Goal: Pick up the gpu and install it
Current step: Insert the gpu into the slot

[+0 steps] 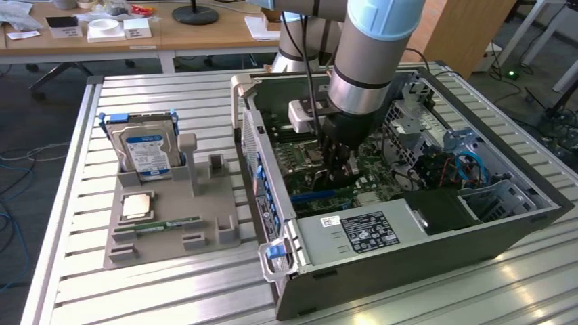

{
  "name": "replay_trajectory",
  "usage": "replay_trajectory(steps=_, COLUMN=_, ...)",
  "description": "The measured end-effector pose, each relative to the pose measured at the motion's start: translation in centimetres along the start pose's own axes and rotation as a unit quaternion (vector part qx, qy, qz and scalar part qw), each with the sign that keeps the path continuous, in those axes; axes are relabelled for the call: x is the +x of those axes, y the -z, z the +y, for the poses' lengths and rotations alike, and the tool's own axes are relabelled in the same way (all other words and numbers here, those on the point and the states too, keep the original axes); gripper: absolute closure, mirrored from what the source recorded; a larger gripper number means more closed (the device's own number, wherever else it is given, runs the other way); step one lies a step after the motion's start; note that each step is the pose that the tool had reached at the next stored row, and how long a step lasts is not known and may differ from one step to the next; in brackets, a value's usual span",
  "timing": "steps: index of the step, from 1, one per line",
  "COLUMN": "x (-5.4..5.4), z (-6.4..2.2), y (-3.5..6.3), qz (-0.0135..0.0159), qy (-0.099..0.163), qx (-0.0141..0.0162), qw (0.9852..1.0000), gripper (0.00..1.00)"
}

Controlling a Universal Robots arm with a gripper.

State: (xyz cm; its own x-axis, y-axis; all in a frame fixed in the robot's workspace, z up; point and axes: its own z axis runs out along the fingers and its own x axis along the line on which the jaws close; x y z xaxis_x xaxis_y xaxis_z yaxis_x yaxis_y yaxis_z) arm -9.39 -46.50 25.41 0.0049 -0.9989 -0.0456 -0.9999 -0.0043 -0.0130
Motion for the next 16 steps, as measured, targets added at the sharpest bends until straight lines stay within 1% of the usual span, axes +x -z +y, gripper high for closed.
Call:
replay_trajectory(steps=10, x=-0.06, z=0.32, y=-0.14, qz=-0.0001, qy=0.0, qx=0.0, qw=1.0, gripper=0.74)
replay_trajectory(steps=16, x=-0.1, z=0.44, y=-0.59, qz=0.0001, qy=0.0, qx=-0.0001, qw=1.0, gripper=0.74)
